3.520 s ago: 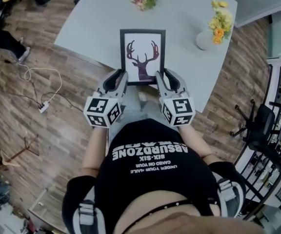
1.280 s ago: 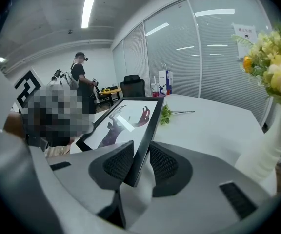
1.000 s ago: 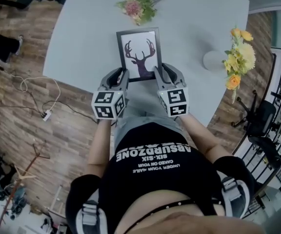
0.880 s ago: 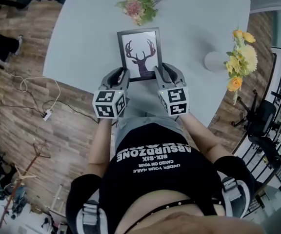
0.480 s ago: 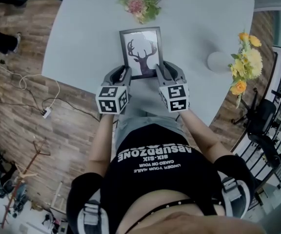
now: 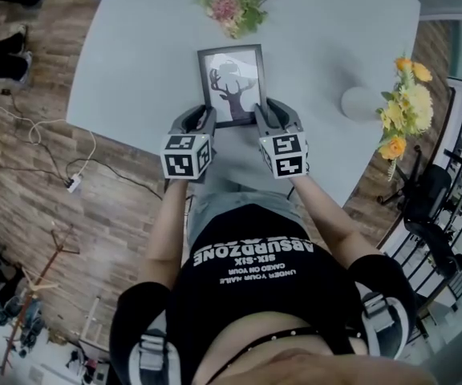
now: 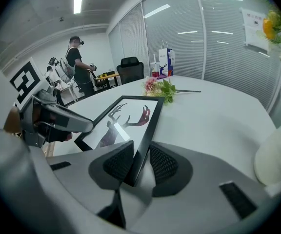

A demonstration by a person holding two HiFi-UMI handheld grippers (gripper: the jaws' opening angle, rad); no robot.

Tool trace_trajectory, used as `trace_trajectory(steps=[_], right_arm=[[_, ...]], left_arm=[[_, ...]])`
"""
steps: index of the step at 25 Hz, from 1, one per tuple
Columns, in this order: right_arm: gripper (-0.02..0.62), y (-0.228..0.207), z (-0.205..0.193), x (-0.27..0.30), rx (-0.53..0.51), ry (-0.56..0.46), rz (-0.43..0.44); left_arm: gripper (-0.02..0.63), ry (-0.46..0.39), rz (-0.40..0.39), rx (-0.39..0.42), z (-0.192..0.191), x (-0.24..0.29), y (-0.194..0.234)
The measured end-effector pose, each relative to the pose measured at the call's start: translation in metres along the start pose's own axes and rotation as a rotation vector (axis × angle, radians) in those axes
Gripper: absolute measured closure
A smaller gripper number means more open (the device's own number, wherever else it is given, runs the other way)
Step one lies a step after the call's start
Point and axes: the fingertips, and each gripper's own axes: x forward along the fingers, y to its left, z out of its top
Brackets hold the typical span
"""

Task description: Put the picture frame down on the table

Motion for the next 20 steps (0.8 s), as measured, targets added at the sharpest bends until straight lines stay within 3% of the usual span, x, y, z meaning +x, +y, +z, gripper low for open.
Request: trace_trajectory(steps=[20], right_arm=[[0.481,-0.005,-0.021,0.023,0.044,0.065,-0.016]], left_arm=[[0.508,0.061,0.041,0.001,-0.017,0.023,0.011]])
